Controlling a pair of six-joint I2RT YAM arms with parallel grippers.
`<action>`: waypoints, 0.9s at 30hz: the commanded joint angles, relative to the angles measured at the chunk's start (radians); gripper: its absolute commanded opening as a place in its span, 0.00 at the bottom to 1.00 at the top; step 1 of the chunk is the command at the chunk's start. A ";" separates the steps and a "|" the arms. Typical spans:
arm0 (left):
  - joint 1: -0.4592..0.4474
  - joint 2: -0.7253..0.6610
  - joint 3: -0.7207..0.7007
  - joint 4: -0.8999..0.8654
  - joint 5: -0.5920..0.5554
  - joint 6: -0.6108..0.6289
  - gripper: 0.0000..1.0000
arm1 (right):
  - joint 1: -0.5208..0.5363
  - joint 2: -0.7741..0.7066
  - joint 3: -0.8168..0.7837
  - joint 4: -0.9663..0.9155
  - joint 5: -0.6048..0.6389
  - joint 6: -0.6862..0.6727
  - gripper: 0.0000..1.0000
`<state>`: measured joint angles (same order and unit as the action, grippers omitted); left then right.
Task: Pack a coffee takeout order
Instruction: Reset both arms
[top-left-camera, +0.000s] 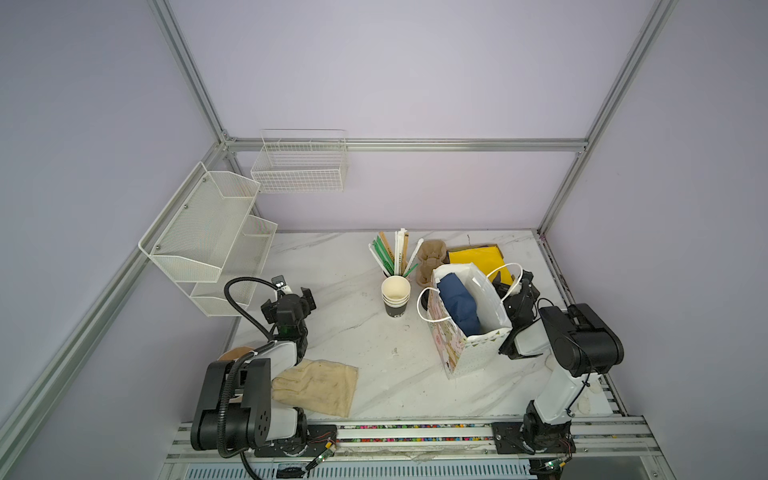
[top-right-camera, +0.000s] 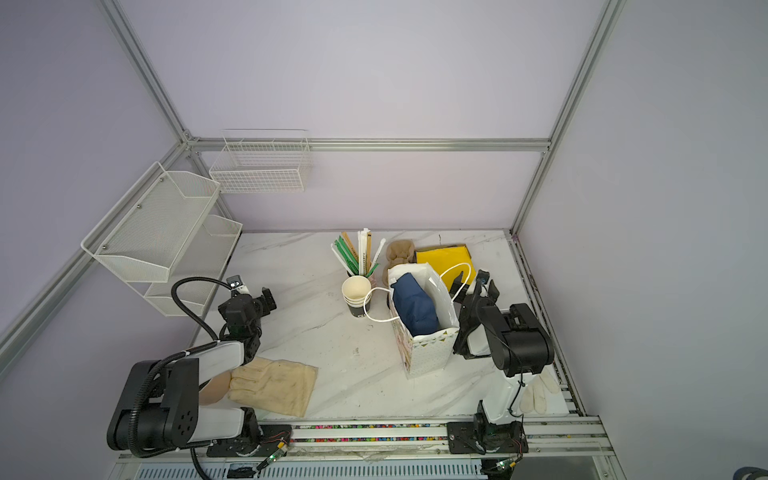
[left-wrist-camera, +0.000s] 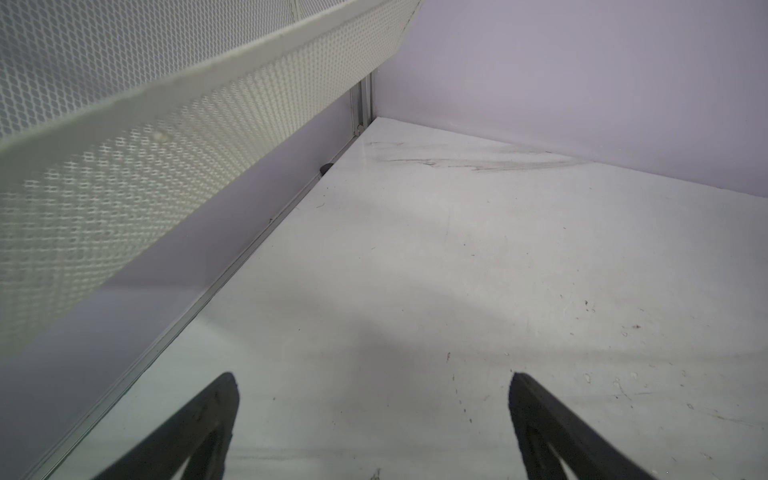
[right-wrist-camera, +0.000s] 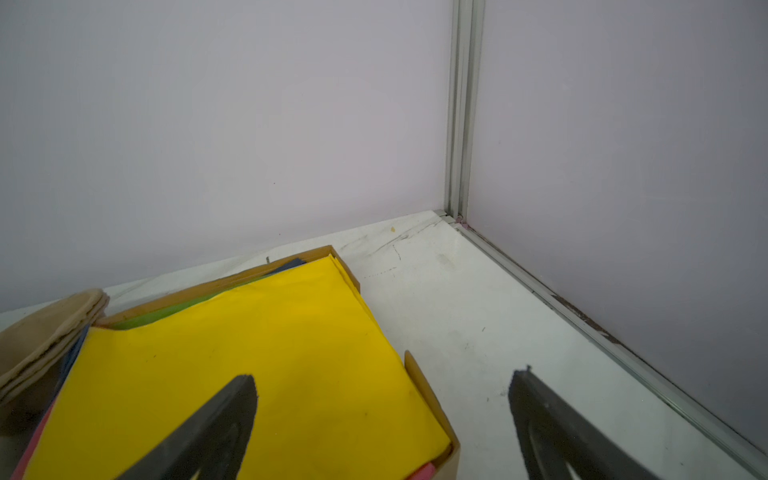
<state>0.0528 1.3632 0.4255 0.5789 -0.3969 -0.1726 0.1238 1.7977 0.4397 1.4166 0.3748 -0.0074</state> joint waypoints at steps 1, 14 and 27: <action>0.005 -0.036 -0.030 0.039 0.046 0.006 1.00 | 0.000 -0.010 0.009 -0.033 -0.015 0.006 0.98; -0.023 0.184 -0.029 0.292 0.187 0.109 1.00 | 0.000 -0.010 0.006 -0.024 -0.004 -0.006 0.97; -0.029 0.198 -0.062 0.381 0.183 0.133 1.00 | 0.002 -0.008 0.015 -0.036 -0.007 -0.007 0.97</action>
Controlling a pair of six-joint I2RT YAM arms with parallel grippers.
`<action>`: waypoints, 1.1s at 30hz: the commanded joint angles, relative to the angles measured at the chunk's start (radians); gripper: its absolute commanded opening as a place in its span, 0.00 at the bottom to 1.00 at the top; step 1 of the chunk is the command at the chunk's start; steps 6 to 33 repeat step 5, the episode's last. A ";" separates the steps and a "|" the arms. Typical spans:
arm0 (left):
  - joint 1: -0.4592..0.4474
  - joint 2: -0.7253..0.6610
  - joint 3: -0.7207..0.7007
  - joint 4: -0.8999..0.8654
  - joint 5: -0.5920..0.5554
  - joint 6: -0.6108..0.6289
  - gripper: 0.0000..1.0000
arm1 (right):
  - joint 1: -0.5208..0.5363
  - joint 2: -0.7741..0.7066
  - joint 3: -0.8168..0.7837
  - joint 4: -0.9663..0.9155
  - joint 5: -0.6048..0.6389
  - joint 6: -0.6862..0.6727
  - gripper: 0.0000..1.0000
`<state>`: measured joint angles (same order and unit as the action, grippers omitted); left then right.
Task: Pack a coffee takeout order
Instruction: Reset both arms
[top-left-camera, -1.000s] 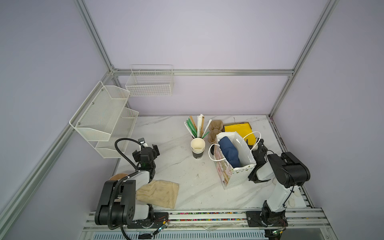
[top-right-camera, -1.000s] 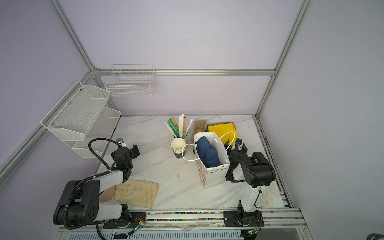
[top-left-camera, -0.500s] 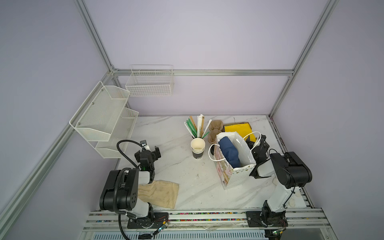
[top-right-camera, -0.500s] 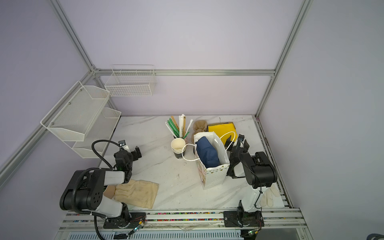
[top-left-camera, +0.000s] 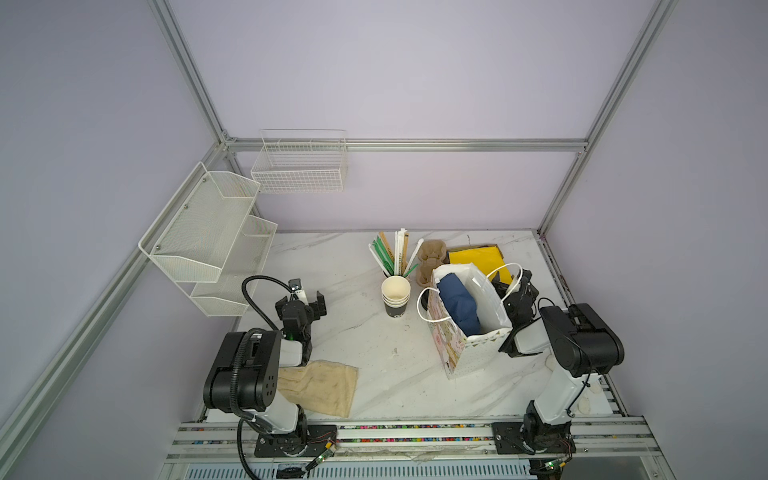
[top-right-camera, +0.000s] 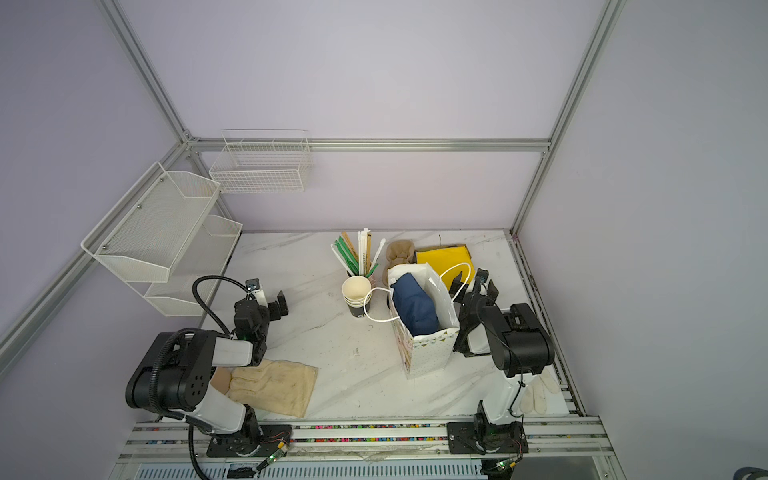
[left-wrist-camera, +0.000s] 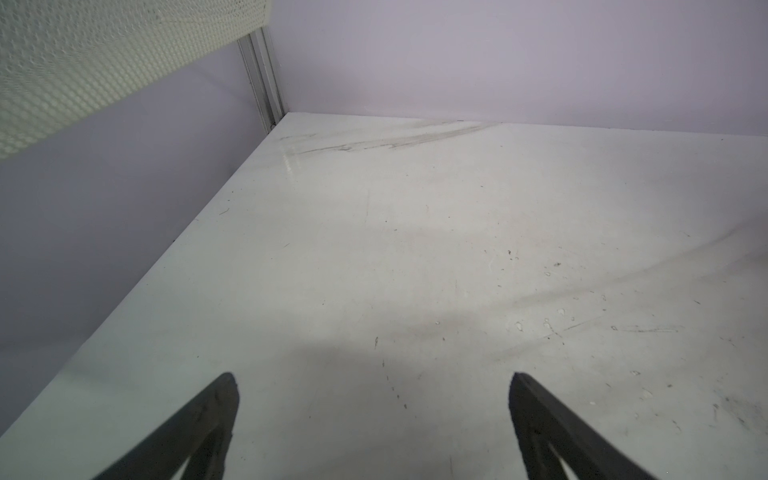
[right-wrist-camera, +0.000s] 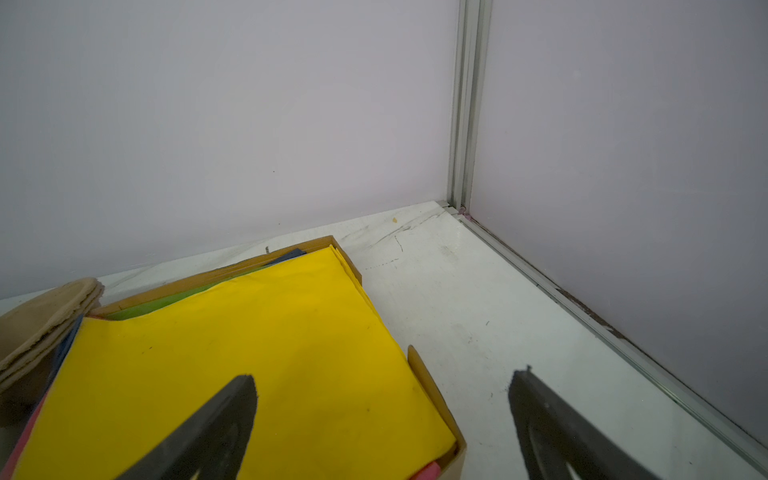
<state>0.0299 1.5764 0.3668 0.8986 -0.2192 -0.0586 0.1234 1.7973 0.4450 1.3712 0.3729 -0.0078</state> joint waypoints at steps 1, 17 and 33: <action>-0.007 -0.015 -0.002 0.061 0.005 0.019 1.00 | 0.002 -0.008 0.010 0.008 -0.008 -0.006 0.98; -0.006 -0.015 -0.001 0.062 0.004 0.019 1.00 | 0.002 -0.013 0.003 0.018 -0.003 -0.008 0.97; -0.006 -0.015 -0.001 0.062 0.004 0.019 1.00 | 0.002 -0.013 0.003 0.018 -0.003 -0.008 0.97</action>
